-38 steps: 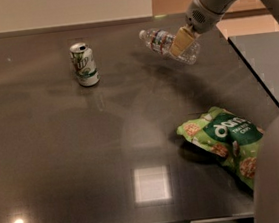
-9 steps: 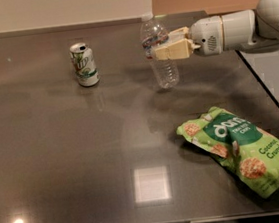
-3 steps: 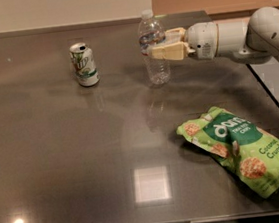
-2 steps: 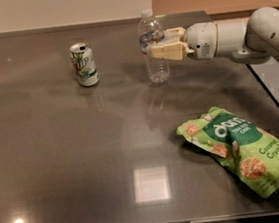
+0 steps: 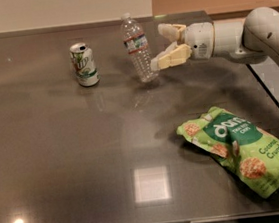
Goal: Place water bottle upright
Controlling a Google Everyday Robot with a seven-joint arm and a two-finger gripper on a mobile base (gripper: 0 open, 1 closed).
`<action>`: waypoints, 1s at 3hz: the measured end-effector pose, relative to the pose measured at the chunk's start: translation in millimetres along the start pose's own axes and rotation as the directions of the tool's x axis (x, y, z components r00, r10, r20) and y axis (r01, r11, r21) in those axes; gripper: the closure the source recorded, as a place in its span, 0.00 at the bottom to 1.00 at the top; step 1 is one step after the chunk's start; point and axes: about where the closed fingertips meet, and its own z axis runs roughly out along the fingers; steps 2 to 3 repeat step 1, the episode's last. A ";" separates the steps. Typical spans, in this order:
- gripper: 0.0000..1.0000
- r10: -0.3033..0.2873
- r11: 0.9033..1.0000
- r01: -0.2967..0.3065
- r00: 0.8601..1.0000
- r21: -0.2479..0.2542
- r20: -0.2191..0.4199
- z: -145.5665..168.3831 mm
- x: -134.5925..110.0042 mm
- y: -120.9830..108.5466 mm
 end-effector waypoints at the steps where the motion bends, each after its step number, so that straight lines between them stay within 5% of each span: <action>1: 0.00 0.000 1.000 0.000 1.000 0.000 0.000 0.1 0.0 0.0; 3: 0.00 0.000 1.000 0.000 1.000 0.000 0.000 0.1 0.0 0.0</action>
Offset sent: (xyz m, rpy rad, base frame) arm 0.0000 0.0000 0.0000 0.0000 0.0000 0.0000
